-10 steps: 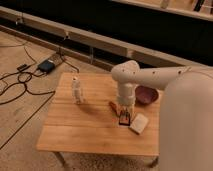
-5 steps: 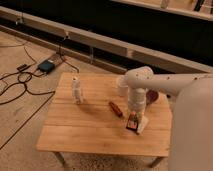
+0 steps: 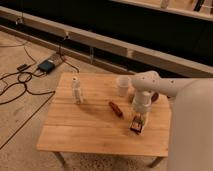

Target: Place the eraser on the white sponge

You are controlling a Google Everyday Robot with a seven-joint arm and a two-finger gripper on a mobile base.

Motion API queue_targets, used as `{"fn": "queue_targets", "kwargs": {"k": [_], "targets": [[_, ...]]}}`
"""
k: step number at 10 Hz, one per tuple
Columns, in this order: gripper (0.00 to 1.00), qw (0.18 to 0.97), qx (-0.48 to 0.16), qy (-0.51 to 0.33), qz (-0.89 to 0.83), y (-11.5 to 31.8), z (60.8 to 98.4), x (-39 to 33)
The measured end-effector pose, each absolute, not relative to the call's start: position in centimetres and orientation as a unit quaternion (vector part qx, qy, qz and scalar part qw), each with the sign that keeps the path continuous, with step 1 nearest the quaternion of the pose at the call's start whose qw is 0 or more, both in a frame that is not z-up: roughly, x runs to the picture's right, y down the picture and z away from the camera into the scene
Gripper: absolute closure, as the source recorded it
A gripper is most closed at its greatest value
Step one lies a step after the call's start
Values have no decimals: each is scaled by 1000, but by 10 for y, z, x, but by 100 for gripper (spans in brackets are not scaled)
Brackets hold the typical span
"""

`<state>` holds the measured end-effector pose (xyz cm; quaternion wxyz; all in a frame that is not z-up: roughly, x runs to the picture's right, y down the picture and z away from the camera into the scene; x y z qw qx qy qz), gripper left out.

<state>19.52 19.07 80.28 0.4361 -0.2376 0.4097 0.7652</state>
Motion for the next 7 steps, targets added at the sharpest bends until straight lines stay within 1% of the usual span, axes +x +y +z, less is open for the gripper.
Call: {"fn": "queue_targets", "kwargs": {"k": [2, 3, 4, 5, 6, 7], "targets": [[91, 427, -236, 413, 769, 194, 811, 203], [80, 422, -236, 412, 772, 195, 814, 207], [66, 418, -235, 411, 775, 195, 816, 209], [59, 416, -234, 410, 777, 195, 816, 210], [48, 413, -233, 407, 781, 194, 817, 211], [40, 411, -233, 405, 783, 193, 818, 212]]}}
